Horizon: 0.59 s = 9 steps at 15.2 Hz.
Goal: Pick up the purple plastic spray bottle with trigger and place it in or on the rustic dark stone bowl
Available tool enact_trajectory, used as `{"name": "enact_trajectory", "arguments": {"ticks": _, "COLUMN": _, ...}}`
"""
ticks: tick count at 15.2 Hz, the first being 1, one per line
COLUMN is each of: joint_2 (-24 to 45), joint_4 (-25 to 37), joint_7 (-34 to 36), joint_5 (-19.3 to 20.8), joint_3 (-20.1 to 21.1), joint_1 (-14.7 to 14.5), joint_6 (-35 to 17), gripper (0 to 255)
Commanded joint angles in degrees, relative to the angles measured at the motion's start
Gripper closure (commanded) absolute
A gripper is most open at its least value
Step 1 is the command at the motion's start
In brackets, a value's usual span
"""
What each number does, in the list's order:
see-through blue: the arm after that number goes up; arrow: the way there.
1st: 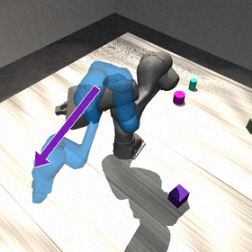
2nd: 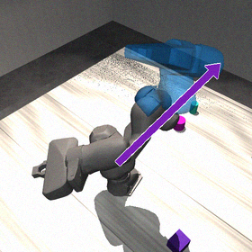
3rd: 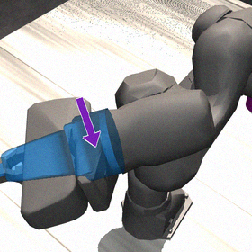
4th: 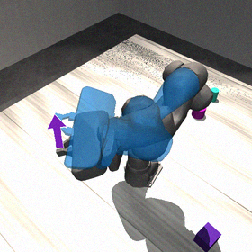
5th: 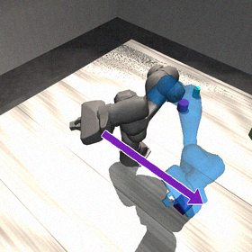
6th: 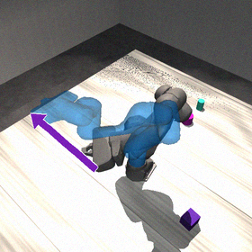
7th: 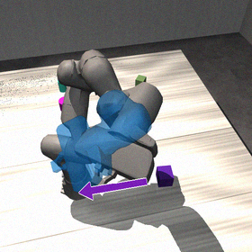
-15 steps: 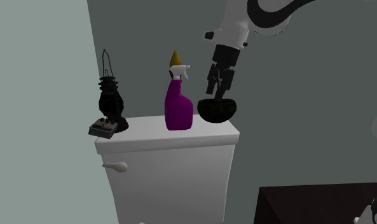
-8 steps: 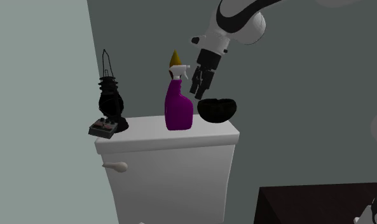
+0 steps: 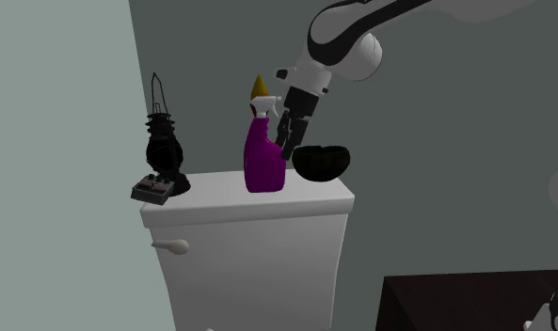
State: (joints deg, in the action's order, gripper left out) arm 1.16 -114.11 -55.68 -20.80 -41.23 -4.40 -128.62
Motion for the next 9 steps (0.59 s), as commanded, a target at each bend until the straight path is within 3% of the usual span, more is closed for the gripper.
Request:
{"name": "enact_trajectory", "arguments": {"ticks": 1, "joint_2": 0.2, "joint_4": -0.1, "joint_7": -0.2, "joint_5": -0.3, "joint_3": 0.0, "joint_1": 0.0, "joint_6": -0.2, "gripper": 0}}
{"name": "enact_trajectory", "arguments": {"ticks": 6, "joint_2": 0.2, "joint_4": -0.1, "joint_7": -0.2, "joint_5": -0.3, "joint_3": 0.0, "joint_1": 0.0, "joint_6": -0.2, "gripper": 0}}
{"name": "enact_trajectory", "arguments": {"ticks": 7, "joint_2": 0.2, "joint_4": -0.1, "joint_7": -0.2, "joint_5": -0.3, "joint_3": 0.0, "joint_1": 0.0, "joint_6": -0.2, "gripper": 255}}
{"name": "enact_trajectory", "arguments": {"ticks": 9, "joint_2": 0.2, "joint_4": -0.1, "joint_7": -0.2, "joint_5": -0.3, "joint_3": 0.0, "joint_1": 0.0, "joint_6": -0.2, "gripper": 255}}
